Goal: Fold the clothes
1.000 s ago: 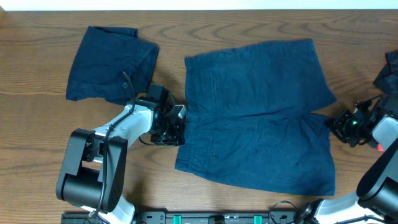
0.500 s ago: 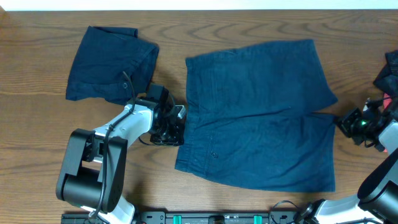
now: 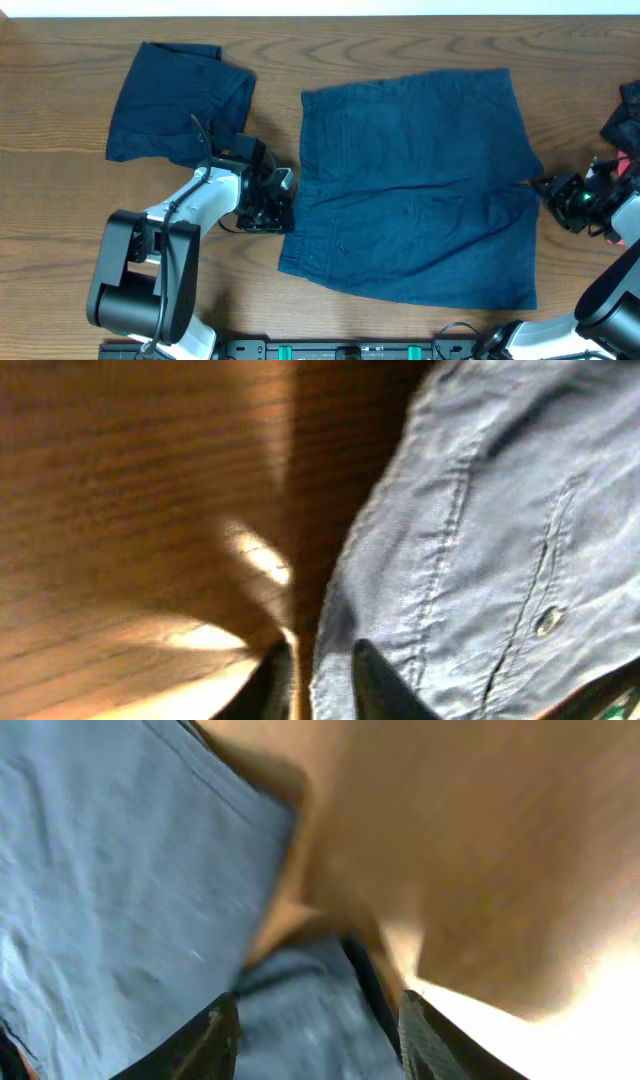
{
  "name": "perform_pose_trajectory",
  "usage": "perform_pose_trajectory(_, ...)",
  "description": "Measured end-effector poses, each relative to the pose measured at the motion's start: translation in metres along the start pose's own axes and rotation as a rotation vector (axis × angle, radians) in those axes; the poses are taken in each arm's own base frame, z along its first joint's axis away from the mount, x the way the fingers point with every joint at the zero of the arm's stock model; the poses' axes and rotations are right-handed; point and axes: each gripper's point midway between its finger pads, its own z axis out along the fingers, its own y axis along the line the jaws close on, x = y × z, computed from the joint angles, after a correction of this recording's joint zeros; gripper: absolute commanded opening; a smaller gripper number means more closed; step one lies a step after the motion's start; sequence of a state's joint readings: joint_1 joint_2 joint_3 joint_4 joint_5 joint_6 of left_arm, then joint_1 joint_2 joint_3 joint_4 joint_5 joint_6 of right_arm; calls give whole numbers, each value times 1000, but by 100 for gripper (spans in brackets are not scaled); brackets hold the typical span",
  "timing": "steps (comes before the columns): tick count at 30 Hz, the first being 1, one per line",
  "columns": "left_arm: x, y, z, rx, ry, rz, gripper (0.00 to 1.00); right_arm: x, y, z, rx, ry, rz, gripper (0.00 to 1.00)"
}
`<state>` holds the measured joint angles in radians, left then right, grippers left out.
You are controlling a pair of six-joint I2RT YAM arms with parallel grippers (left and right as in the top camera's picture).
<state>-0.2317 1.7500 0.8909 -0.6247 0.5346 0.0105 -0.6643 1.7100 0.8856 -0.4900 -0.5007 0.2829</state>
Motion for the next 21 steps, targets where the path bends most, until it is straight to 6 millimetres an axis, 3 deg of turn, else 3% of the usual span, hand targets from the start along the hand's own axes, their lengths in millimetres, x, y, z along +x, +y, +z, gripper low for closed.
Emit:
perform_pose_trajectory(7, 3, -1, -4, -6, 24, -17, 33, 29, -21, -6, 76, 111, 117, 38)
perform_pose_trajectory(10, -5, -2, -8, -11, 3, -8, 36, 39, -30, -10, 119, 145, 148, 13)
perform_pose_trajectory(13, -13, -3, -9, -11, -28, 9, 35, 37, -37, -10, 162, 130, 151, 5)
perform_pose_trajectory(15, -15, -2, -9, -13, -34, 12, 36, 31, -46, -11, 211, 102, 160, 8)
perform_pose_trajectory(18, -15, -2, -9, -13, -35, 13, 36, 25, -57, -12, 275, 60, 187, 32)
perform_pose_trajectory(21, -16, -2, -9, -13, -36, 13, 36, 21, -51, -13, 247, 48, 174, 34)
